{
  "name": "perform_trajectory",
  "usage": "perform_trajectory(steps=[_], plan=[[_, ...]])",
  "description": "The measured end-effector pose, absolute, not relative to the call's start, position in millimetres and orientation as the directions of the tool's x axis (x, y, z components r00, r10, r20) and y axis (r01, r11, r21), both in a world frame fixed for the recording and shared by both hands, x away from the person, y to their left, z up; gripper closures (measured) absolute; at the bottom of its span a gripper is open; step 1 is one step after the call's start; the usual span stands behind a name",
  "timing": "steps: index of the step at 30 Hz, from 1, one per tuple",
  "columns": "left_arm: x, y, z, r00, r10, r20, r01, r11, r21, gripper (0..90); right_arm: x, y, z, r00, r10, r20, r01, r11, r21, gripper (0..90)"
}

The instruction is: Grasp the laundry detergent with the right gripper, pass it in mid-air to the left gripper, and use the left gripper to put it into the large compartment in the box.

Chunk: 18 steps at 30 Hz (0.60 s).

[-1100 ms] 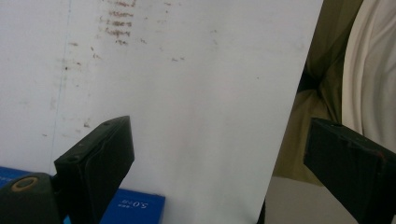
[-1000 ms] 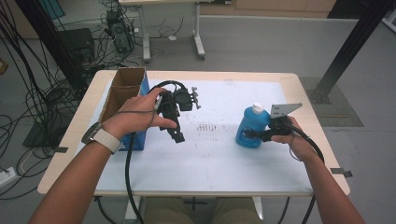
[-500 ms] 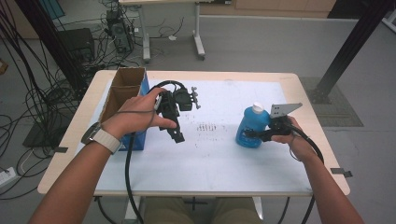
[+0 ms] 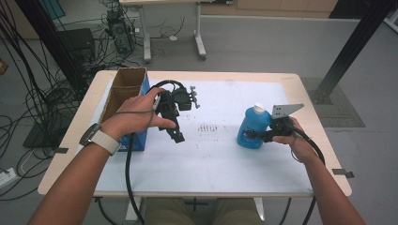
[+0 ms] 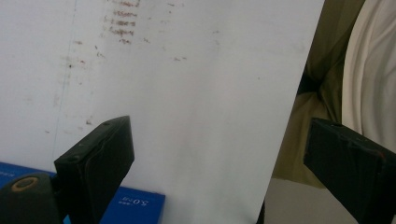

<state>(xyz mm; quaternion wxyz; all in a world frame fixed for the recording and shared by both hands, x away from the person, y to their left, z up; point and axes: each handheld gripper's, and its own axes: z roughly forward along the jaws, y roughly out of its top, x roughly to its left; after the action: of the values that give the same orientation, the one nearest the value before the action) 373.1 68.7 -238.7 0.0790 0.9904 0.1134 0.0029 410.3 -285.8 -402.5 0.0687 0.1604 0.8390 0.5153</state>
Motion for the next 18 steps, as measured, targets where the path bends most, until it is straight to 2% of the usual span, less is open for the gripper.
perform_trajectory(steps=[14, 18], plan=[[371, 70, -234, 0.972, 0.234, -0.002, 0.231, -0.959, 0.166, 8.6, 409, -288, -398, -0.934, 0.355, 0.045, 0.2, 0.413, 0.889, 44.3], [370, 68, -231, 0.972, 0.233, 0.007, 0.229, -0.959, 0.168, 8.4, 406, -287, -387, -0.939, 0.342, 0.036, 0.182, 0.407, 0.895, 44.3]])
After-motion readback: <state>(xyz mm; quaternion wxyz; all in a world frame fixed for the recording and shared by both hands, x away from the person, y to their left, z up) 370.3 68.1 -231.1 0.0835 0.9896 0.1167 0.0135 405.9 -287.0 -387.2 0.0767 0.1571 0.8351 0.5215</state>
